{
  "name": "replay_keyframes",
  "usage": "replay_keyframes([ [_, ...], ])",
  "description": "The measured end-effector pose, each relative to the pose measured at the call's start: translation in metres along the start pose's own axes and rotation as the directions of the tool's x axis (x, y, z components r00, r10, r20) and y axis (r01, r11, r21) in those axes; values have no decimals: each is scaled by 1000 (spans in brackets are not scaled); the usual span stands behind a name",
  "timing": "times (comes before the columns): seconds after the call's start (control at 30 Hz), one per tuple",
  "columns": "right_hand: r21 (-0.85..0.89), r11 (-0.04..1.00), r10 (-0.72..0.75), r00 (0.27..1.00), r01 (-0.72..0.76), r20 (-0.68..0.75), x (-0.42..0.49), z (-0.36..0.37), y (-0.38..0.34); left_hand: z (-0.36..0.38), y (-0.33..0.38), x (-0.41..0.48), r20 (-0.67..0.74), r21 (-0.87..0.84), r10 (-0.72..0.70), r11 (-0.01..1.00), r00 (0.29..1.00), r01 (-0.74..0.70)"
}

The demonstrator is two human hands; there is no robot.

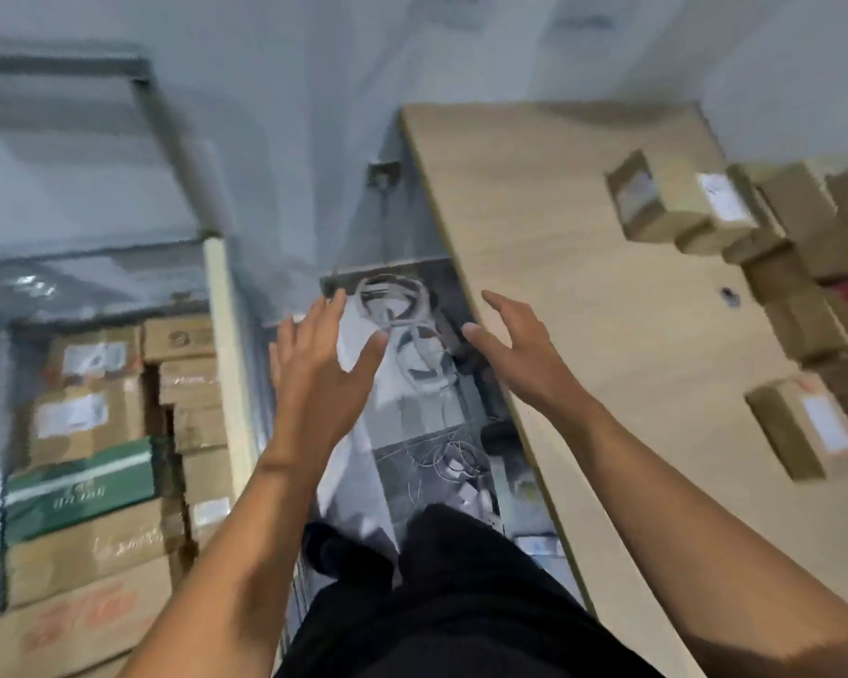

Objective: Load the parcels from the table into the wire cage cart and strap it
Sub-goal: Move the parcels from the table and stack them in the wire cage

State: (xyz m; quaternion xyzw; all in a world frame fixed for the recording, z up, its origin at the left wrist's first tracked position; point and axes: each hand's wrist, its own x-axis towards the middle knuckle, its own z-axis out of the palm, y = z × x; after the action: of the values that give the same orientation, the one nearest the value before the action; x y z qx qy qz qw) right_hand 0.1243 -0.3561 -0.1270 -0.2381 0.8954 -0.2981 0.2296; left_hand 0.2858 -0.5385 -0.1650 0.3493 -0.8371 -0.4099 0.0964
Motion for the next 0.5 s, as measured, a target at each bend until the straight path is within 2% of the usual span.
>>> replay_keyframes([
  [0.2,174,965,235,936,-194,-262,-92,-96,91,70,113,-21,207,28,209,975,956,-220],
  [0.33,243,938,324,872,-246,-368,-154,-142,141,114,183,-50,293,31,315,940,903,-339],
  [0.5,319,917,373,798,-239,-474,-218,-179,187,153,234,-93,367,40,412,889,834,-456],
])
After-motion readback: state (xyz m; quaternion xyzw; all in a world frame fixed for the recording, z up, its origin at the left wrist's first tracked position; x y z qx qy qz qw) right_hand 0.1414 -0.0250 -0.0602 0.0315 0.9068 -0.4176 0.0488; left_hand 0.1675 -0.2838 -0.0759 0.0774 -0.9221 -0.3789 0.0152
